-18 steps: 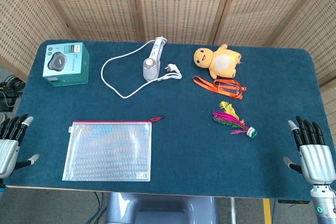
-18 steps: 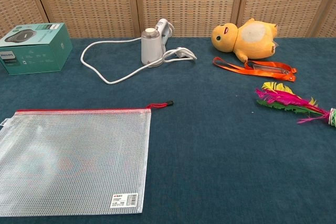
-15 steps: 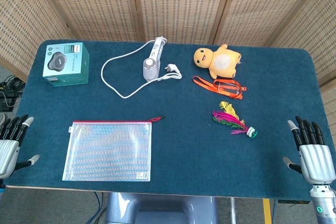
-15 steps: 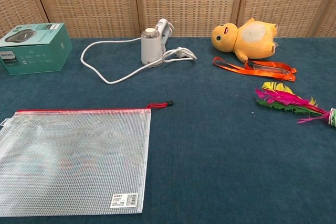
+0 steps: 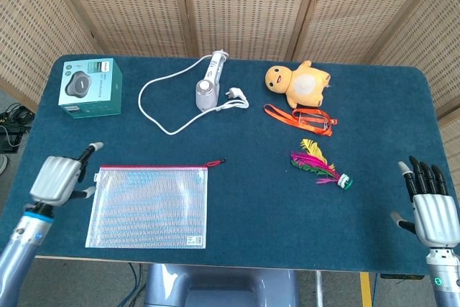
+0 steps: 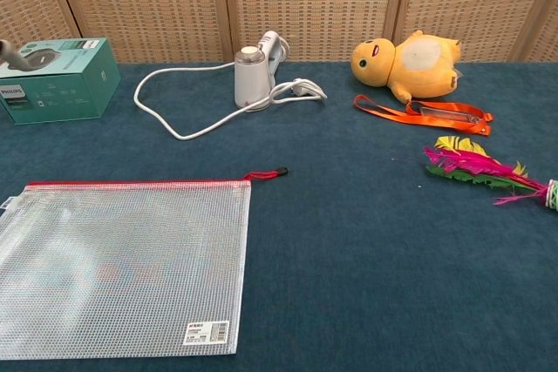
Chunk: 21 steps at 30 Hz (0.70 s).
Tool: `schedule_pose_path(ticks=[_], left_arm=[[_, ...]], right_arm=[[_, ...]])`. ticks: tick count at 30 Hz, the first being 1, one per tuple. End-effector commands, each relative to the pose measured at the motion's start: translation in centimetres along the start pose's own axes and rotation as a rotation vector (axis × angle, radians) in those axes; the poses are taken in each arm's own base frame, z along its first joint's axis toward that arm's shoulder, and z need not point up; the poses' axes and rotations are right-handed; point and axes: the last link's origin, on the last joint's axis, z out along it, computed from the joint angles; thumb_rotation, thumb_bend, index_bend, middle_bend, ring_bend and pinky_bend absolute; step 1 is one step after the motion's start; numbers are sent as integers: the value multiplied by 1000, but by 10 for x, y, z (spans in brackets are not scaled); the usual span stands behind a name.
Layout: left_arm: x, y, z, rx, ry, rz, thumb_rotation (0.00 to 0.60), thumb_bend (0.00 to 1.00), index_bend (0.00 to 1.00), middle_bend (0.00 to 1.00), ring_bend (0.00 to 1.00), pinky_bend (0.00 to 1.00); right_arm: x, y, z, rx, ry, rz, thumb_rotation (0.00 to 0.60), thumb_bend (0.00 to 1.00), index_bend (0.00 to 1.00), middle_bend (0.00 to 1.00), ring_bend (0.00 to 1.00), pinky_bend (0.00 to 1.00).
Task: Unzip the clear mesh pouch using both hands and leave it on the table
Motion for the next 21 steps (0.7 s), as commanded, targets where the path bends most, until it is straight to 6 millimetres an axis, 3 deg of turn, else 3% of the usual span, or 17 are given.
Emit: schedule_pose_path(ticks=[1, 3, 7, 15, 21], left_arm=[[5, 68, 72, -119, -79, -42, 600, 0, 311, 949, 937, 1000], [2, 95, 97, -152, -126, -55, 600, 40, 336, 953, 942, 1000], [-5, 129, 127, -163, -175, -43, 600, 213, 357, 959, 946, 1000], [-34, 181, 166, -136, -289, -73, 600, 258, 445, 975, 956, 1000], [-55, 186, 181, -106, -357, -74, 600, 293, 434, 975, 956, 1000]], right_arm=[[-1, 2, 2, -17, -2, -10, 600, 0, 0, 0, 0, 0], [-2, 6, 3, -33, -6, -20, 600, 0, 0, 0, 0, 0], [-5, 11, 4, -59, -14, -30, 600, 0, 0, 0, 0, 0], [-14, 20, 10, -102, -51, -58, 600, 0, 0, 0, 0, 0], [-20, 25, 13, -123, -71, -71, 600, 0, 0, 0, 0, 0]])
